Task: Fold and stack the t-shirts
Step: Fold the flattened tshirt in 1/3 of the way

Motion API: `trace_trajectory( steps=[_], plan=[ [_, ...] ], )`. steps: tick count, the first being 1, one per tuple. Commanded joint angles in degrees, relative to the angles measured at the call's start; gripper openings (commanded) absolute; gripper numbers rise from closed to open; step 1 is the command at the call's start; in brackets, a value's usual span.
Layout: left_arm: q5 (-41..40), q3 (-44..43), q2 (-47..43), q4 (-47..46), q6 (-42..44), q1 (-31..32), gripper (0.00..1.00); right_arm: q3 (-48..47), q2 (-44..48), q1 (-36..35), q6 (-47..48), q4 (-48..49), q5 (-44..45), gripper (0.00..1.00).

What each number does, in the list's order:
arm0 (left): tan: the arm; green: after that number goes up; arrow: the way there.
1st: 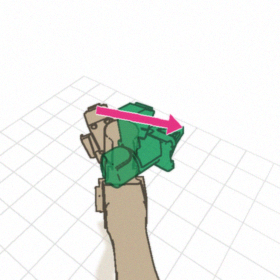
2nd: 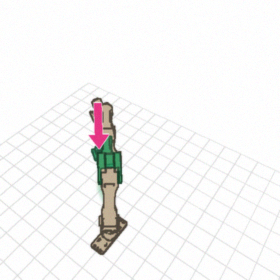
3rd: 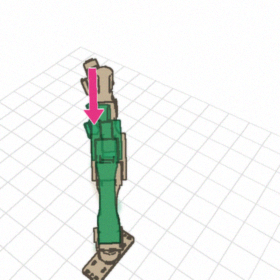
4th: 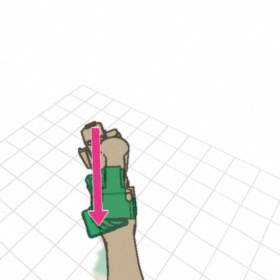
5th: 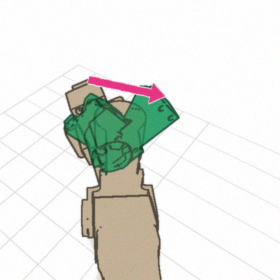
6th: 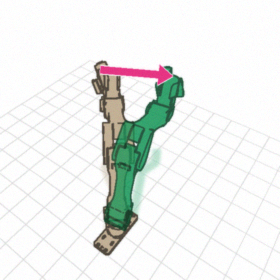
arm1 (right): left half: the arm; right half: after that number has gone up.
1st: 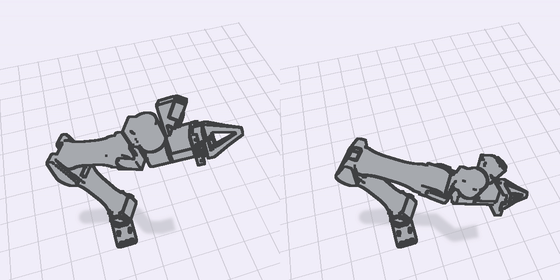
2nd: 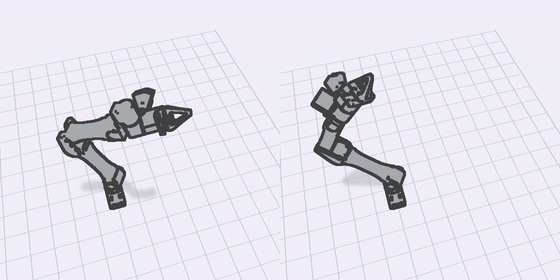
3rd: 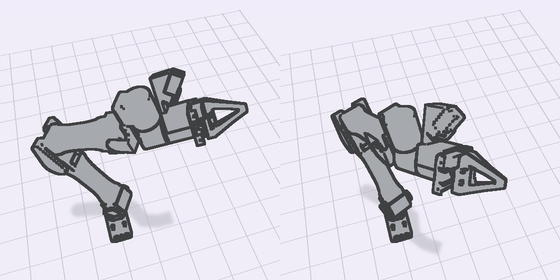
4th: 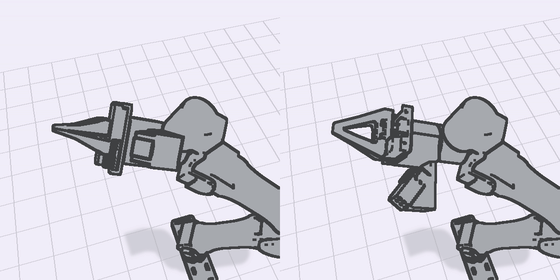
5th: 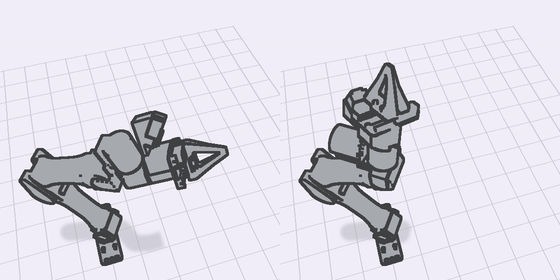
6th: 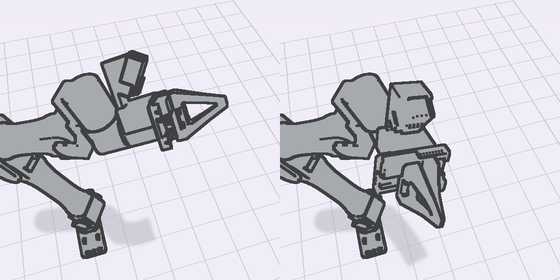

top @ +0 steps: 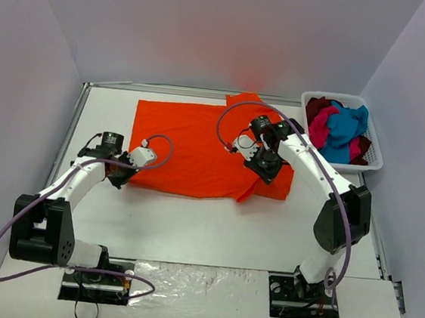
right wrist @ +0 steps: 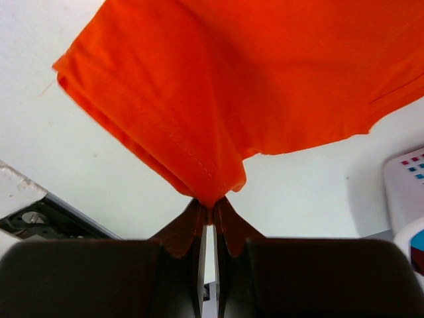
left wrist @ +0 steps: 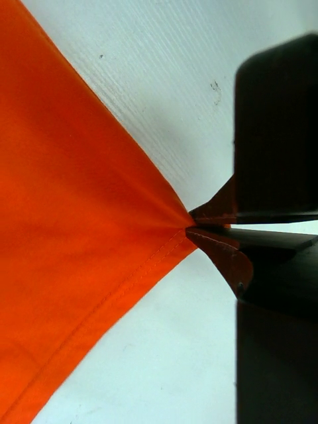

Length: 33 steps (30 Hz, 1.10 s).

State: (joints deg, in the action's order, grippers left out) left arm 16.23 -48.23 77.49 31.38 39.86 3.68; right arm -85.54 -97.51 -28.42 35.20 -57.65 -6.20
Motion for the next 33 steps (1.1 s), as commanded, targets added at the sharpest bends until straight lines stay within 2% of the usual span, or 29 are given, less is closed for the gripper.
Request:
trace_trajectory(
  steps=[1, 14, 21, 25, 33],
  plan=[
    [0.0, -4.4, -1.7, 2.3, -0.5, -0.5, 0.02, -6.5, -3.5, 0.6, 1.5, -4.0, 1.8, 0.0],
    [-1.2, -10.0, 4.2, 2.7, -0.7, -1.5, 0.02, -30.6, -22.7, 4.3, 5.3, -6.5, 3.8, 0.0],
    [-1.6, -16.6, 10.9, 3.4, -1.9, -1.7, 0.02, -47.6, -33.9, 7.1, 7.4, -7.0, 4.8, 0.0],
    [-2.1, -20.8, 16.3, 4.2, -2.2, -1.7, 0.02, -52.4, -39.5, 7.2, 9.5, -6.6, 5.2, 0.0],
    [-4.2, -25.8, 24.8, 5.6, -1.8, -1.7, 0.03, -53.7, -45.6, 7.6, 11.9, -1.6, 6.0, 0.0]
  ],
)
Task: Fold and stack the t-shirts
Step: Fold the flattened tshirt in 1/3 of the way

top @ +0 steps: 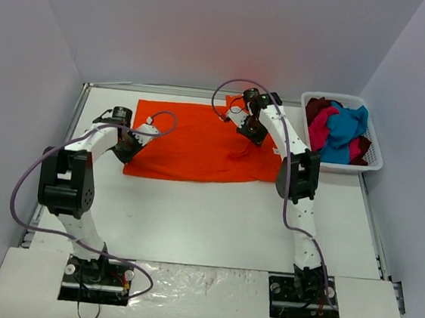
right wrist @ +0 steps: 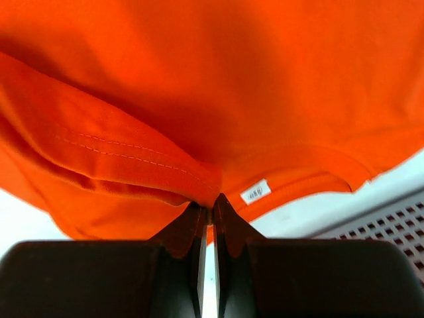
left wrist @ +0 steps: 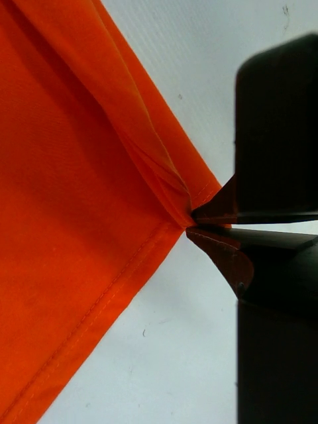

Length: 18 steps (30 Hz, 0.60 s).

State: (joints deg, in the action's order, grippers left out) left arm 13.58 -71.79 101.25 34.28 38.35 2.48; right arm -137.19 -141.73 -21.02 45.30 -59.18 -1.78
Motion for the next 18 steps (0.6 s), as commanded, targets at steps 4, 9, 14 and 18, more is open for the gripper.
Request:
trace_trajectory(
  steps=[4, 9, 14, 18],
  plan=[
    [-2.1, -3.0, 2.9, 2.4, -0.4, -0.5, 0.02, -2.6, -3.0, 0.2, 2.0, 2.2, 1.6, 0.0],
    [-2.8, -3.5, 3.8, 1.7, -0.8, -0.5, 0.02, -3.4, -3.4, 0.2, 1.6, 4.2, 2.0, 0.0],
    [-3.3, -5.0, 6.0, 2.5, -0.6, -0.5, 0.02, -3.4, -3.6, 0.3, 0.9, 6.8, 4.4, 0.0],
    [-3.7, -6.5, 7.7, 3.7, -0.2, -0.5, 0.02, -3.4, -4.0, 0.3, 0.1, 8.4, 5.4, 0.0]
  ],
)
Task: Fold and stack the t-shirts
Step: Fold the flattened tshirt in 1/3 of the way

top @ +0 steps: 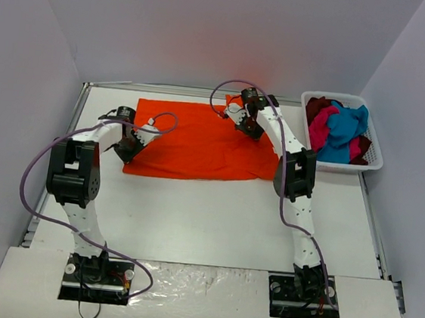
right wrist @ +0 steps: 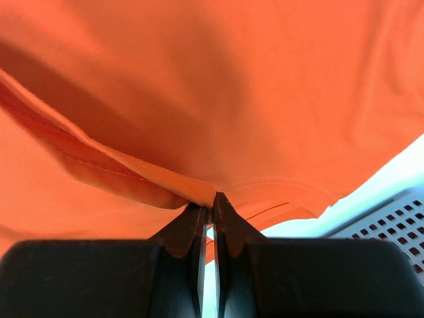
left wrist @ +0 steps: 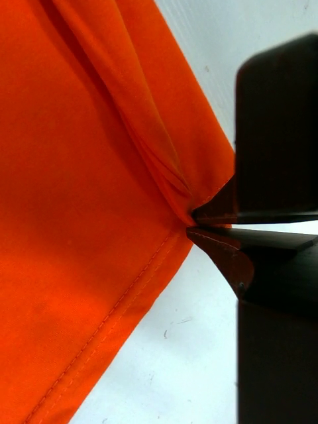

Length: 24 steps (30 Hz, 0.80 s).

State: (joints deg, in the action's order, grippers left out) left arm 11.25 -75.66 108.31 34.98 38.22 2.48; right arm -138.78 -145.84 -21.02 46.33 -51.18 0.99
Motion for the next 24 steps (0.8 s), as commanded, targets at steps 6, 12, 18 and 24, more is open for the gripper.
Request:
trace_trajectory(
  steps=[6, 12, 18, 24],
  plan=[
    [-1.6, -3.6, 2.3, 5.3, 0.8, -0.5, 0.02, -1.4, 1.0, 0.5, -2.7, 1.7, 3.3, 0.0],
    [-1.9, -2.5, 2.6, 5.3, 1.2, -0.5, 0.02, 2.0, 5.1, 0.7, -3.0, 2.0, 2.6, 0.0],
    [-1.9, -2.1, 2.9, 5.3, 1.2, -0.5, 0.02, 4.6, 7.8, 1.7, -2.8, 2.0, 2.8, 0.0],
    [-2.5, -2.4, 3.5, 5.6, 1.5, -0.5, 0.02, 5.5, 10.5, 2.9, -3.3, 2.0, 0.8, 0.0]
  ],
)
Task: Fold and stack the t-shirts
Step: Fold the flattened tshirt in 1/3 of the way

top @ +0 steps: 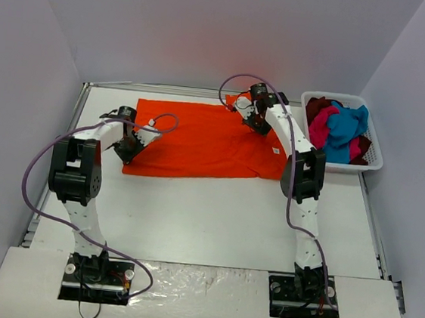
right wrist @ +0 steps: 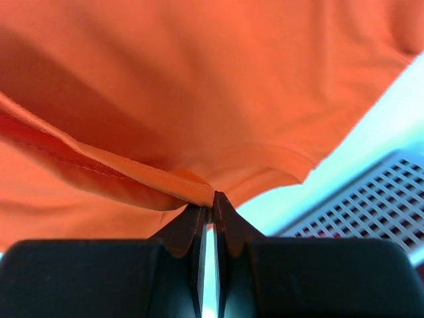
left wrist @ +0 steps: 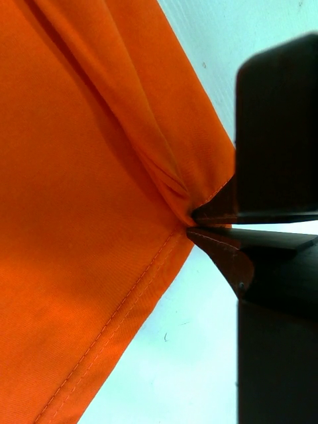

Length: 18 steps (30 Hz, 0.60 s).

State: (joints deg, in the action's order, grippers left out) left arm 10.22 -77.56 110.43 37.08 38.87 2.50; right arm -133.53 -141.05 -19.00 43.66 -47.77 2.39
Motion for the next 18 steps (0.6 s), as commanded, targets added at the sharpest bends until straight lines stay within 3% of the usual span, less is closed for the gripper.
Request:
trace_trajectory(
  steps=[1, 7, 11, 12, 14, 17, 18],
  plan=[
    [-1.6, -0.7, 1.5, 3.6, 0.8, -0.6, 0.02, 0.2, 6.0, 1.0, -0.6, -1.4, -0.8, 0.0],
    [-1.2, -0.8, 1.7, 3.5, 0.2, -0.6, 0.07, -0.1, 5.5, 1.1, -0.6, -1.5, -1.1, 0.0],
    [-1.1, -0.5, 1.9, 3.3, 0.1, -0.6, 0.22, -0.7, 3.2, 1.1, -0.9, -1.4, 0.0, 0.0],
    [-1.2, -0.5, 2.0, 3.3, 0.1, -0.5, 0.3, -0.8, 2.7, 1.2, -0.9, -1.4, -0.1, 0.0],
    [-1.2, -0.3, 2.1, 3.1, 0.0, -0.6, 0.33, -1.9, 1.1, 1.1, -1.1, -1.4, -0.2, 0.0],
    [-2.0, -0.2, 2.1, 2.2, -0.6, -0.6, 0.36, -3.6, -0.8, 1.0, -1.9, -0.7, -0.3, 0.08],
    [-2.2, -0.2, 2.1, 2.0, -1.0, -0.6, 0.37, -3.9, -1.2, 1.0, -2.1, -0.5, 0.2, 0.22]
  ],
)
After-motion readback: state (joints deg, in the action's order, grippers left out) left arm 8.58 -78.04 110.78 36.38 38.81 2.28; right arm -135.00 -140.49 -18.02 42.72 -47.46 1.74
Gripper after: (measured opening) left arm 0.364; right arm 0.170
